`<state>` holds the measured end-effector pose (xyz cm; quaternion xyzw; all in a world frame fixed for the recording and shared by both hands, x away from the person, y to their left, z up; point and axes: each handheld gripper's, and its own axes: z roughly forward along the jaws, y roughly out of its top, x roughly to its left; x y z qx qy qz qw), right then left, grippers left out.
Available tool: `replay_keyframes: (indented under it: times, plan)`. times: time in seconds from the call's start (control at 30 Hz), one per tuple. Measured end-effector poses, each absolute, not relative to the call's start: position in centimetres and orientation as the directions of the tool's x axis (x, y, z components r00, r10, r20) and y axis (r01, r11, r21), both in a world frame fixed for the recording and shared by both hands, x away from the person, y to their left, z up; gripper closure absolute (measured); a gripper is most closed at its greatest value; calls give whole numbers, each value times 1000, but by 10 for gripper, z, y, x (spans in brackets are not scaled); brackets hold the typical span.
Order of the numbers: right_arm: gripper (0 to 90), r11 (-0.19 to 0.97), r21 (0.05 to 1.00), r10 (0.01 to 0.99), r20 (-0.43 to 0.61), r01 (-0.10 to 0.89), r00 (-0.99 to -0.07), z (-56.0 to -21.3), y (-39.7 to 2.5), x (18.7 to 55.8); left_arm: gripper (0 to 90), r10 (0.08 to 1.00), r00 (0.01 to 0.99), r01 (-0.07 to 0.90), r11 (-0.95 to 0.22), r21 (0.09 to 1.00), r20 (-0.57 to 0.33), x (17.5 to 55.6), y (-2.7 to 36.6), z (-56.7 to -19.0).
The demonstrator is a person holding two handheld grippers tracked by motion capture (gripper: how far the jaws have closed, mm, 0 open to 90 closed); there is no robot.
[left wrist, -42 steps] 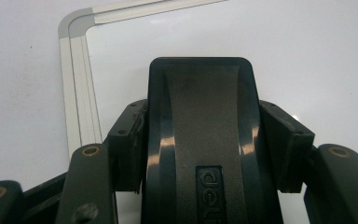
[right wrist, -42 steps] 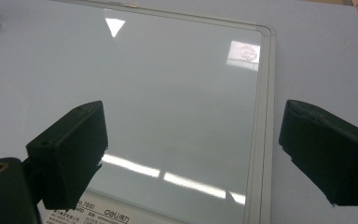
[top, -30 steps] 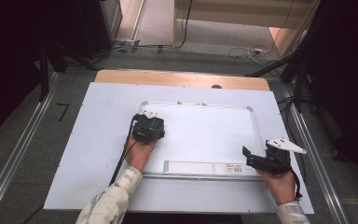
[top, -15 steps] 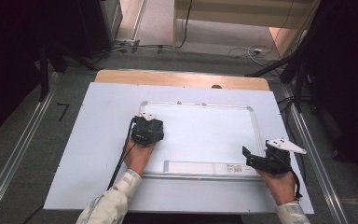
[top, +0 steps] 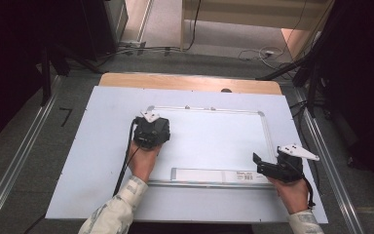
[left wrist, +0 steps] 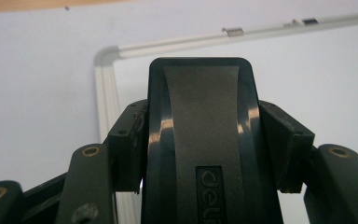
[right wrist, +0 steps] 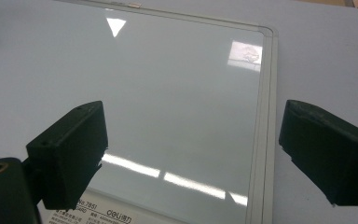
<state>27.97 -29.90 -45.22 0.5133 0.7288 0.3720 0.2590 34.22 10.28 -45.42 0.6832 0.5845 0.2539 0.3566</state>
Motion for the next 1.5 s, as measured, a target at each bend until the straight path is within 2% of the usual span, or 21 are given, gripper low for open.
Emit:
replay_keyframes:
  times: [0.57, 1.5]
  plan:
    - [66, 192, 809, 941, 9, 556, -337, -452, -299, 281, 415, 991, 81, 645, 26, 764, -103, 364, 124, -453]
    - [66, 182, 811, 943, 17, 557, -334, -452, -301, 281, 414, 998, 6, 687, 44, 726, -65, 420, 106, -464]
